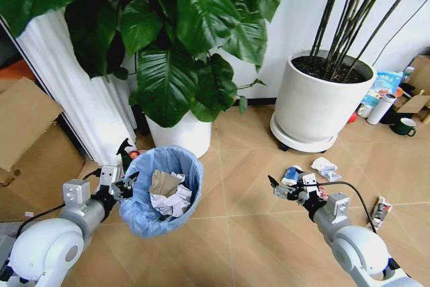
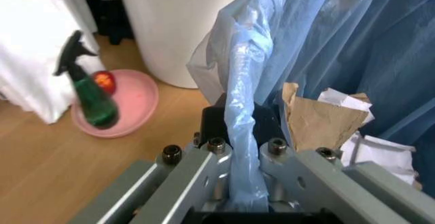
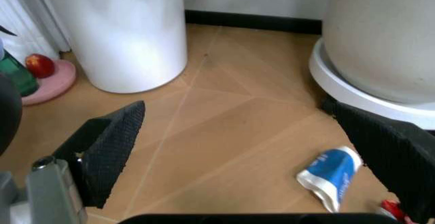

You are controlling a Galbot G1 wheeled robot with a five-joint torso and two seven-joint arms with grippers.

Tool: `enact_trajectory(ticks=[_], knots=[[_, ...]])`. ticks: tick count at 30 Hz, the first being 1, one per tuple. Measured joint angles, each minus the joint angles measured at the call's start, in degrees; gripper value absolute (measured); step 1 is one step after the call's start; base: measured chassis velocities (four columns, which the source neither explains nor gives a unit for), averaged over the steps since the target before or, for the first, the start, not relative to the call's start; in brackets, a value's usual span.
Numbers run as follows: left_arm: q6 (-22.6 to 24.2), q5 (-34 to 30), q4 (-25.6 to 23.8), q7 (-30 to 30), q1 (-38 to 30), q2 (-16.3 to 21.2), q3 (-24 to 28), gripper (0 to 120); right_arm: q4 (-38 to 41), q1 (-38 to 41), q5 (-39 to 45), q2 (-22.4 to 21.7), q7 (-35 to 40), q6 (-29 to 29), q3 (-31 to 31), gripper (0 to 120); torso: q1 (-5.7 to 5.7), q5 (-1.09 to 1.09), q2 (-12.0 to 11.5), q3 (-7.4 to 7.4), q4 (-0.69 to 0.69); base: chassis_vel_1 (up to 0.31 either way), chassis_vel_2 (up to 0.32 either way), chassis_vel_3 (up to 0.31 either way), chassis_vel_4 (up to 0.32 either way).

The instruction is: Pick up the trash bin and place the garbage on the floor into it.

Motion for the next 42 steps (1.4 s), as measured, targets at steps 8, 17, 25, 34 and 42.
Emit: enact_trajectory(ticks=[8,17,25,34,42], knots=[[-0.1,0.0,0.3,0.5,0.0,0.0,-0.1,0,-0.3,-0.1,-0.3,0.6,0.0,0.0,-0.2,100,0.00,-0.07,0.0,0.00,0.00,-0.181,-0.177,0.173,0.173],[-0.3,0.0,0.6,0.7,-0.2,0.0,-0.1,0,-0.5,-0.3,-0.5,0.8,0.0,0.0,-0.2,100,0.00,-0.01,0.0,0.00,-0.01,-0.177,-0.187,0.187,0.188],[-0.5,0.0,0.8,1.0,-0.1,-0.1,-0.1,0,-0.8,-0.5,-0.8,1.3,0.0,0.0,-0.2,100,0.00,-0.08,0.0,0.01,-0.01,-0.180,-0.196,0.198,0.191],[-0.6,0.0,0.9,1.3,-0.1,-0.1,-0.4,0,-0.9,-0.4,-0.9,1.4,0.2,0.0,-0.5,100,0.00,-0.12,0.0,0.00,0.00,-0.180,-0.190,0.183,0.183],[-0.7,0.0,1.0,1.3,-0.1,-0.1,-0.2,0,-1.6,-0.5,-1.4,1.8,0.3,0.7,-0.5,100,-0.01,0.02,0.0,0.00,-0.01,-0.159,-0.149,0.161,0.143]])
